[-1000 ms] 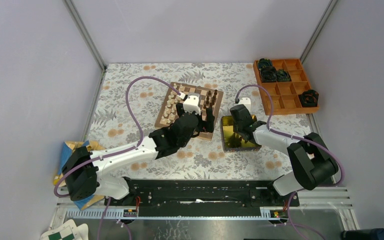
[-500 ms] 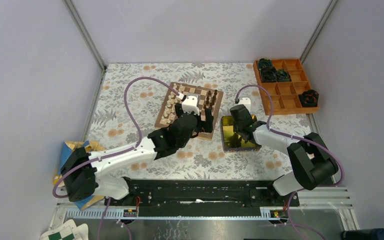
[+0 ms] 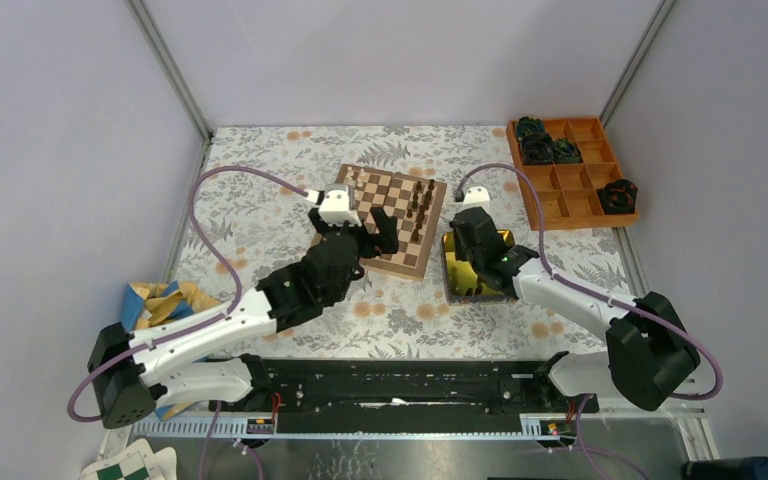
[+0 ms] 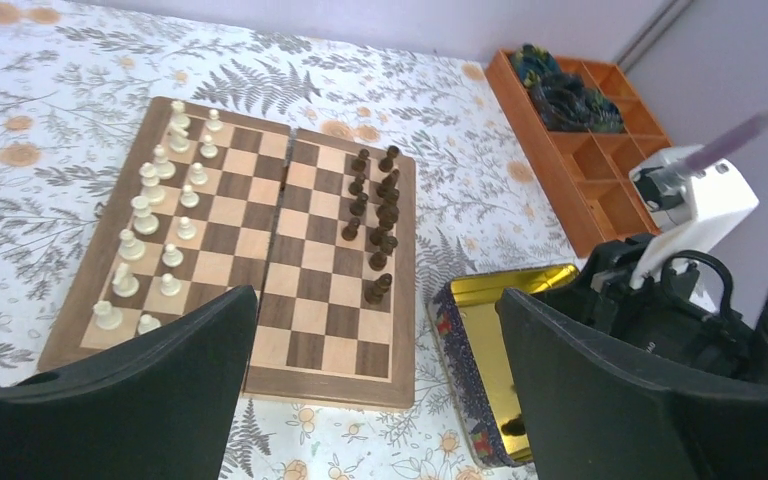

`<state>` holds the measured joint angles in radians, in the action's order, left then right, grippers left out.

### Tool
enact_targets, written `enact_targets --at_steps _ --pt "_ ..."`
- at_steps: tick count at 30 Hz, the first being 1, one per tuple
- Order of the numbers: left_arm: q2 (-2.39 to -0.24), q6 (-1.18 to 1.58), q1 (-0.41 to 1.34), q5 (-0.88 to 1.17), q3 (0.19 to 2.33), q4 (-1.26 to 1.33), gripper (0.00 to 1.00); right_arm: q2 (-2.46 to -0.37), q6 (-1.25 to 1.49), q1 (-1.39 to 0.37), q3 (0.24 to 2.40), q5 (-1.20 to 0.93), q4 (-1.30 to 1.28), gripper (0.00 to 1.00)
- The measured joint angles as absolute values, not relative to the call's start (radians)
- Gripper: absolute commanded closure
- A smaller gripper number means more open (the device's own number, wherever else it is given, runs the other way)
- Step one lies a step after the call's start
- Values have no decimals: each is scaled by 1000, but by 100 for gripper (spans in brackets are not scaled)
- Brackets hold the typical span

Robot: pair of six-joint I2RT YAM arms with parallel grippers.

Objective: Set up the chess pieces on the board
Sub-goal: Pick up the chess piece from the storage box, then place the chess piece on the chessboard.

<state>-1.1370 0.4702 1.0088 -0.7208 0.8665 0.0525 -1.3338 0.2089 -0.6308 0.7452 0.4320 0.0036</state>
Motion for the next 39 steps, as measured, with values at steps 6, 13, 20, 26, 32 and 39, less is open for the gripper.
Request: enact_targets --at_steps 6,13,20,26,32,39 --pt "-1045 492 1009 -780 819 43 1 -1329 184 -706 819 423 -28 100" --pt "-1000 504 1009 -817 808 23 1 -1429 162 -772 906 403 -33 100" --pt "-981 506 1009 -833 799 3 1 -1551 146 -800 970 382 -39 100" --pt "-961 506 1009 -846 783 -8 1 -1629 131 -802 1026 371 -38 100" --pt "-959 506 1009 -857 781 -9 1 -1702 120 -803 1072 367 -23 100" --pt "-959 507 1009 -862 781 -17 1 -1759 111 -803 1119 353 -14 100"
